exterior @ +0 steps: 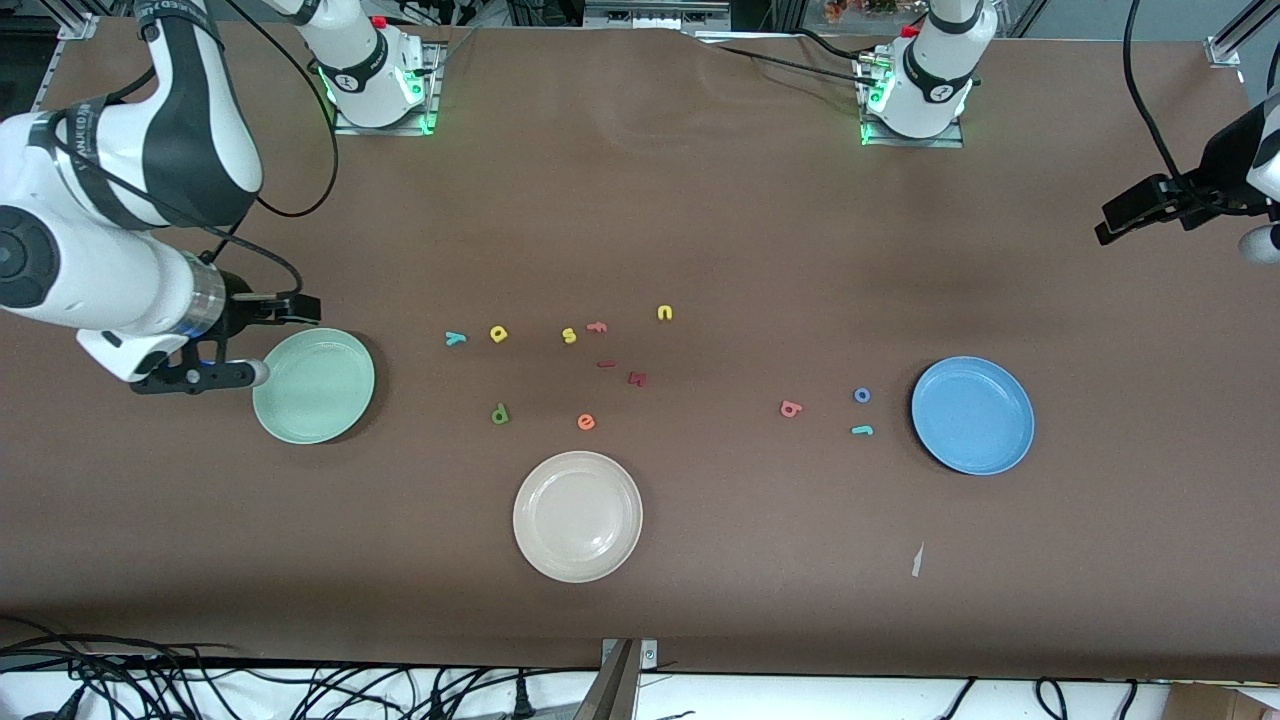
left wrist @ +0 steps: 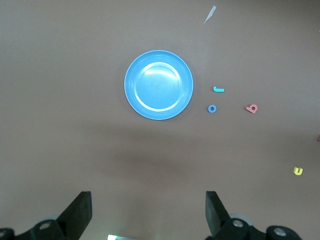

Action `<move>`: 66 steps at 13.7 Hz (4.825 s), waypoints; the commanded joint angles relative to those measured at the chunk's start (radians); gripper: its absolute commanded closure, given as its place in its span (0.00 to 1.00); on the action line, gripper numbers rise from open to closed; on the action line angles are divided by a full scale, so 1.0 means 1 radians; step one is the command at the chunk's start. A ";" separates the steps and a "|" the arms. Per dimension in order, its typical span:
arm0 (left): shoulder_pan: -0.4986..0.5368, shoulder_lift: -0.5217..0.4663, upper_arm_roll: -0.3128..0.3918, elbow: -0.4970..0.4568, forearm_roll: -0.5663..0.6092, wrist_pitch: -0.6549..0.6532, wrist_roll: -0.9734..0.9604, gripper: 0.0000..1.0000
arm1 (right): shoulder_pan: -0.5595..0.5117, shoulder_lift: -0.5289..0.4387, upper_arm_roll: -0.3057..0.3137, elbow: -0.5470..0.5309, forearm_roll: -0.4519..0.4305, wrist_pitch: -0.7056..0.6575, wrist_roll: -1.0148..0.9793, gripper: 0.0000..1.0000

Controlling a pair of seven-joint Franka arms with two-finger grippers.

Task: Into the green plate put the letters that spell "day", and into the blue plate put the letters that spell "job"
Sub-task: 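Move the right gripper to the cyan y while the left gripper reaches the blue o, then grasp the cyan y with the right gripper while the left gripper grasps the blue o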

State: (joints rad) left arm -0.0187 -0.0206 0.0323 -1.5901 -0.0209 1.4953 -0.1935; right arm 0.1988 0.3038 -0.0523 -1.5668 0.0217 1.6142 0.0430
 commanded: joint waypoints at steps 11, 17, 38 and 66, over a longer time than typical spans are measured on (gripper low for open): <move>-0.015 0.067 -0.011 0.039 -0.017 0.039 0.002 0.00 | 0.007 -0.163 0.175 -0.634 0.026 0.701 0.192 0.00; -0.026 0.050 -0.034 -0.089 -0.021 0.094 -0.003 0.00 | 0.034 0.003 0.175 -0.633 0.015 0.863 0.189 0.00; -0.228 0.400 -0.032 -0.264 -0.057 0.585 0.000 0.00 | 0.048 0.192 0.167 -0.542 -0.032 0.925 0.186 0.35; -0.247 0.596 -0.034 -0.412 -0.053 1.070 -0.001 0.42 | 0.057 0.193 0.169 -0.550 -0.028 0.883 0.218 0.61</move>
State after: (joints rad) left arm -0.2583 0.5601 -0.0069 -2.0195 -0.0577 2.5623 -0.2098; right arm 0.2515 0.4838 0.1095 -2.1174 0.0035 2.5088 0.2382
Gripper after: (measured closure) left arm 0.198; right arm 0.604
